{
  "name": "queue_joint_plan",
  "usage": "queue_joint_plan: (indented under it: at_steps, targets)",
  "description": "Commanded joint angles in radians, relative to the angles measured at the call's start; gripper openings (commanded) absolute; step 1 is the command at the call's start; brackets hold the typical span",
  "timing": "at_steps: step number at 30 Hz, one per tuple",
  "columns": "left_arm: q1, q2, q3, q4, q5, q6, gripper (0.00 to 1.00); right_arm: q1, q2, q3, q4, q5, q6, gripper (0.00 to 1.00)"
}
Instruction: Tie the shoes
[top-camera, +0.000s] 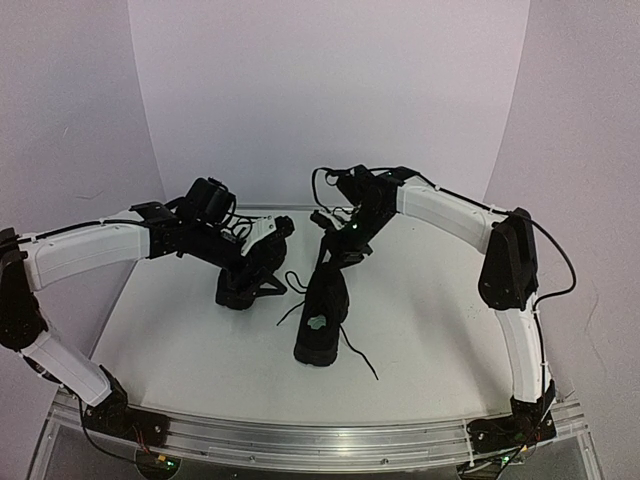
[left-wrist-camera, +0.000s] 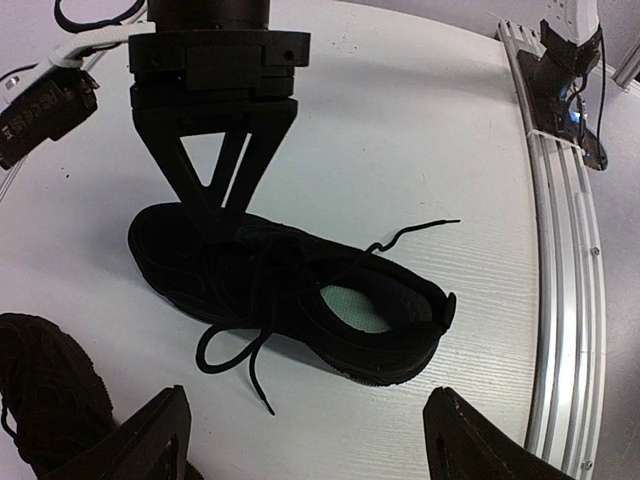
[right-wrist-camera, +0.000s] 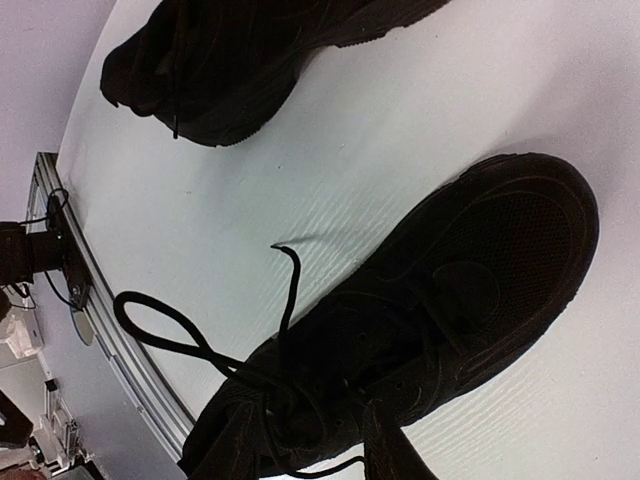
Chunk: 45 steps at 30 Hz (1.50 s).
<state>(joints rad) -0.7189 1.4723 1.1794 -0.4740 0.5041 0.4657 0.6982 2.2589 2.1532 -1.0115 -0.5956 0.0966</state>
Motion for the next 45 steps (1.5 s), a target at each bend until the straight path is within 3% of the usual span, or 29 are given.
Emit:
queue_joint_plan:
  at_steps: [1, 14, 38, 45]
  targets:
    - [-0.001, -0.026, -0.003, 0.051, 0.014, -0.011, 0.82, 0.012, 0.021, 0.021, -0.052, -0.009, -0.069, 0.33]
    - [-0.001, 0.009, 0.051, 0.027, 0.05, -0.007, 0.74, 0.015, 0.089, 0.085, -0.082, 0.078, -0.088, 0.29]
    - [-0.001, 0.026, 0.05, 0.054, 0.051, -0.027, 0.73, 0.046, 0.103, 0.077, -0.076, 0.084, -0.117, 0.26]
    - [-0.008, 0.038, 0.083, -0.017, 0.053, 0.024, 0.72, 0.045, 0.113, 0.07, -0.084, 0.139, -0.112, 0.26]
